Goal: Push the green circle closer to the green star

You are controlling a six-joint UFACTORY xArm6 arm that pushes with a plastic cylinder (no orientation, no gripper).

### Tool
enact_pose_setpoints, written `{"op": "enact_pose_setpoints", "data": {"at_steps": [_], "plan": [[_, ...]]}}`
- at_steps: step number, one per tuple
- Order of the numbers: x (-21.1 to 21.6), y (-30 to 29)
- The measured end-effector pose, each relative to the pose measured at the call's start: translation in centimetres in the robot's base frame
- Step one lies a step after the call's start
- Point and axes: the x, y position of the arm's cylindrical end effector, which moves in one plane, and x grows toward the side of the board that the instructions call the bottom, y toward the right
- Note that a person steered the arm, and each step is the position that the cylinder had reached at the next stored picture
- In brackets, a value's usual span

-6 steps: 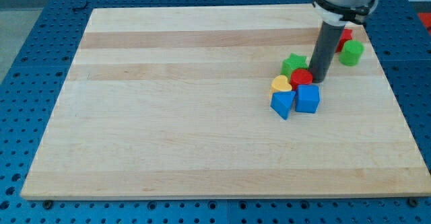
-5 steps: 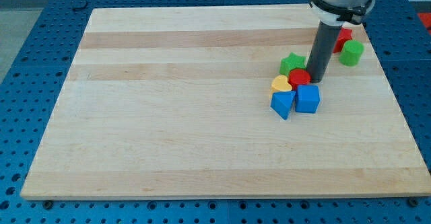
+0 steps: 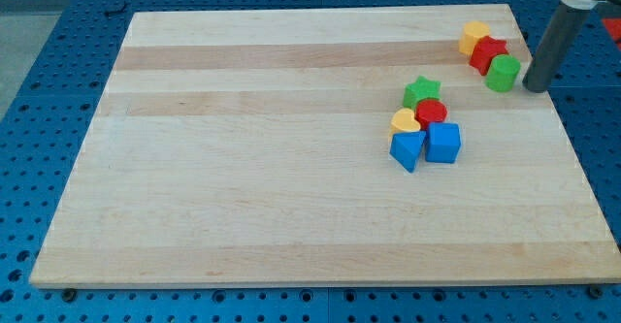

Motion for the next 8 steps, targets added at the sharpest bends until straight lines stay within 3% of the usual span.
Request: {"op": "enact_pose_setpoints", "data": {"at_steps": [1,2,5,8], "plan": [[0.2,0.9],[-2.2,0.1],[-0.7,-14.4],[-1.1,-13.5]]}}
